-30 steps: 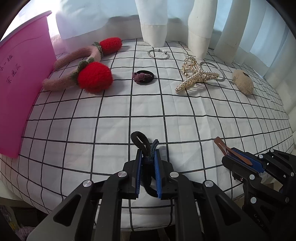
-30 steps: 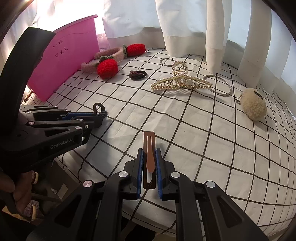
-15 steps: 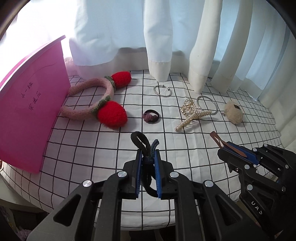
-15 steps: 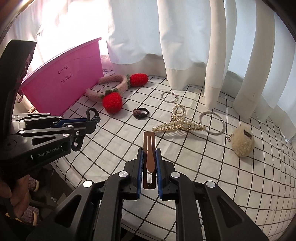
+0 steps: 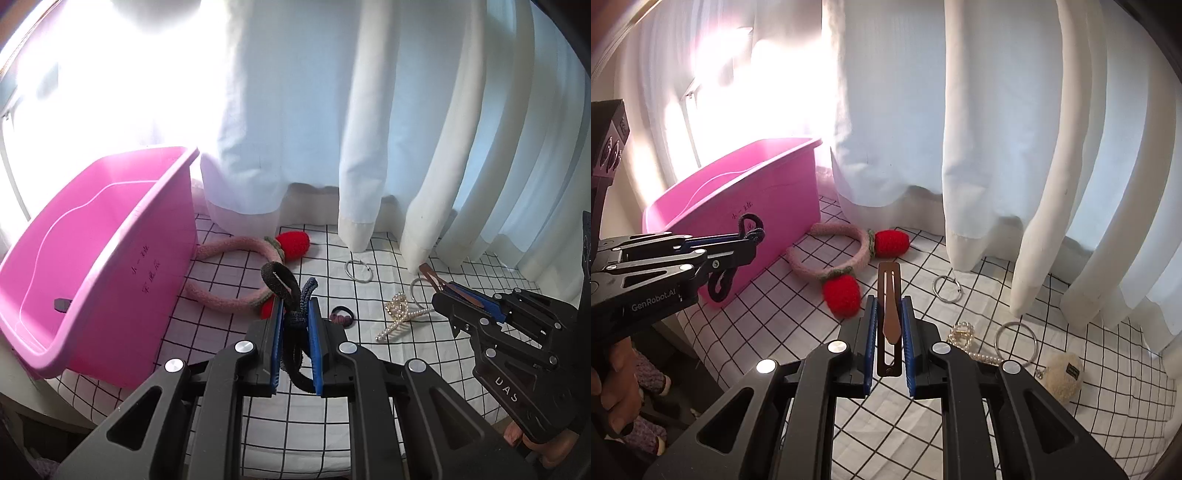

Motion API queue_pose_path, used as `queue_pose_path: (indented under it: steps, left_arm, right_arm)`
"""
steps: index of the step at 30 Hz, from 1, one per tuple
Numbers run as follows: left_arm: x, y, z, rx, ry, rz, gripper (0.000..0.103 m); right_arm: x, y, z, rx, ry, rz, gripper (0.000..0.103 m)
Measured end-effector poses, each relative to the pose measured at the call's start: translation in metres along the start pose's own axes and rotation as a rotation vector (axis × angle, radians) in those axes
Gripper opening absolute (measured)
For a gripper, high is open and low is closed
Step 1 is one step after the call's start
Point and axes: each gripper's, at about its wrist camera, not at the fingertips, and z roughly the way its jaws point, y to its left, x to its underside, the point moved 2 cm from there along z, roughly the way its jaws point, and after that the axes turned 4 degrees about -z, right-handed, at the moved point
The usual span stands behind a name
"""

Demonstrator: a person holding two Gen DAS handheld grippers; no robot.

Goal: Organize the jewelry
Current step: 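Carry the hair tie and brown clip over the pink tub with both tools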

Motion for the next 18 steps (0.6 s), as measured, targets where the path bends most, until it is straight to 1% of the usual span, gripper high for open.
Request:
queue_pose_path:
  steps: [6,10,15,18]
  left_arm:
    - [-0.034,0.042,-0.023,-0.059,-0.075,-0.066,0.013]
    - [-0.053,0.079,-0.035,-0.132,-0.117,-0.102,0.013]
    - [-0.069,0.13,-0.038,-0.223,-0.129,-0.171,0.013]
    - [-0.073,0.159,-0.037,-0.272,-0.121,-0.215,0.013]
  right_arm:
    - [-0.053,0.022,0.008,-0.061,-0.069,-0.046,0.013]
    - [-0.09,0.044,0.021,-0.108,-0.093,-0.085,0.013]
    - [-0.13,0.079,0.047,-0.182,-0.108,-0.142,0.013]
    - [-0.15,0.1,0.06,-0.228,-0.106,-0.164,0.013]
